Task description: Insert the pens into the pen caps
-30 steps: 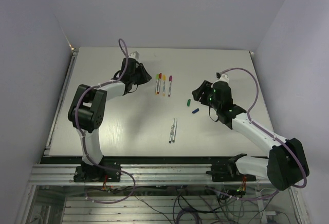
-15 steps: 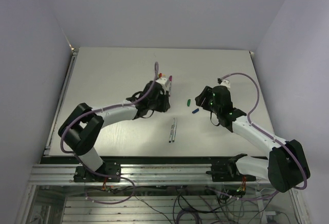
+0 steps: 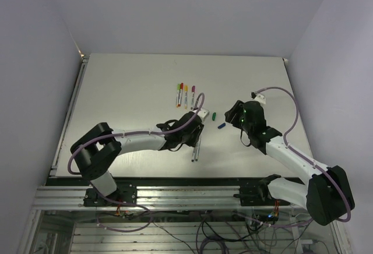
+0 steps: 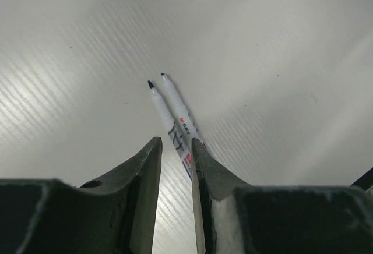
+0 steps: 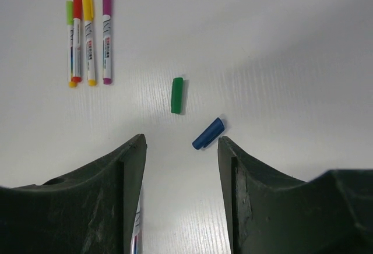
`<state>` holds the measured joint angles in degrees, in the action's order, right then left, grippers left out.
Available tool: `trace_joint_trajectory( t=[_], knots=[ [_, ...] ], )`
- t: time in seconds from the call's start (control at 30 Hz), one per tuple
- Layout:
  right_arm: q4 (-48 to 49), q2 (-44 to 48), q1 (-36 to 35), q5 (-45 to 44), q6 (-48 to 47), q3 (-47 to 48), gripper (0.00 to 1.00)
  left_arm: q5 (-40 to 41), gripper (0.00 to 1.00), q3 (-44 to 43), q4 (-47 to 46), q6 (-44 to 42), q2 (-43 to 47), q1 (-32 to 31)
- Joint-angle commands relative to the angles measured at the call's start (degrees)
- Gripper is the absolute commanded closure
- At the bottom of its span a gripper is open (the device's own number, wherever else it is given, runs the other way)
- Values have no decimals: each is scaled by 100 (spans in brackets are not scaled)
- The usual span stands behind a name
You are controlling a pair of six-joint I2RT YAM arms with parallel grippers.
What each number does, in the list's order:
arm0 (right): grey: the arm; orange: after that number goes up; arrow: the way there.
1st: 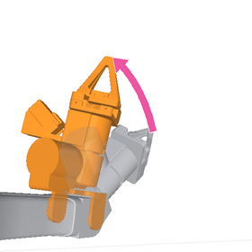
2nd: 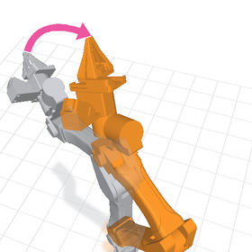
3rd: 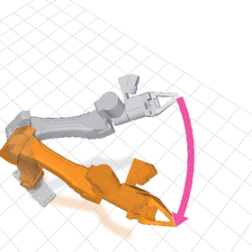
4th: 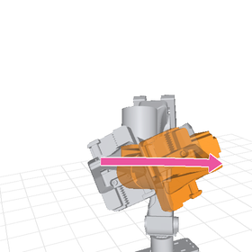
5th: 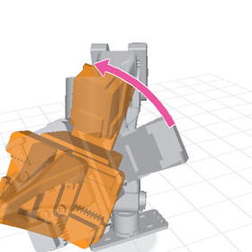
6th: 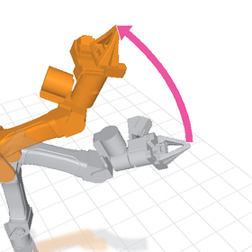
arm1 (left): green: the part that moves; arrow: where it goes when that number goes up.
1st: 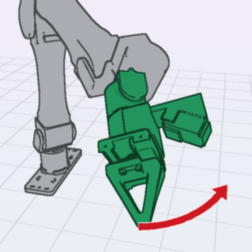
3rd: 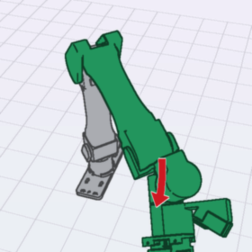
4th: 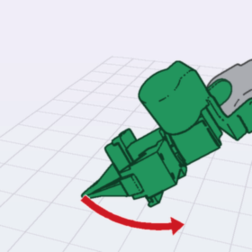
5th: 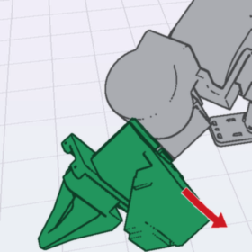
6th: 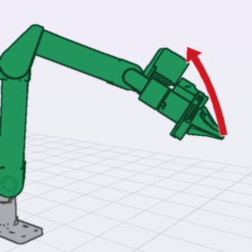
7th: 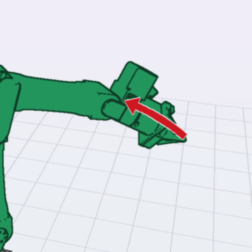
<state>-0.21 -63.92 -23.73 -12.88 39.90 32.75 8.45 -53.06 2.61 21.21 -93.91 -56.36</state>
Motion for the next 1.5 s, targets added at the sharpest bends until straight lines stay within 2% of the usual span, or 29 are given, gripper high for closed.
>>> trace_joint_trajectory(
  t=[0.0, 0.27, 0.83, 1.3, 1.37, 1.47],
  knots=[
    [-12, 185, 15, -256, 74, -153, 48, 401, 63, -110, 147, -66, -190, -230],
    [46, 223, 13, -250, 123, -228, 49, 936, 63, -433, 614, -66, -545, -564],
    [128, 279, 26, -220, 109, -329, 49, 865, 63, -362, 857, 279, -760, -653],
    [158, 251, 26, -98, 180, -392, 49, 864, 64, 32, 1769, 681, -624, -657],
    [163, 232, 26, -66, 197, -393, 49, 795, 70, 81, 1727, 771, -648, -659],
    [79, 143, 28, -16, 241, -356, 49, 747, 91, 63, 1763, 878, -755, -657]
  ],
)
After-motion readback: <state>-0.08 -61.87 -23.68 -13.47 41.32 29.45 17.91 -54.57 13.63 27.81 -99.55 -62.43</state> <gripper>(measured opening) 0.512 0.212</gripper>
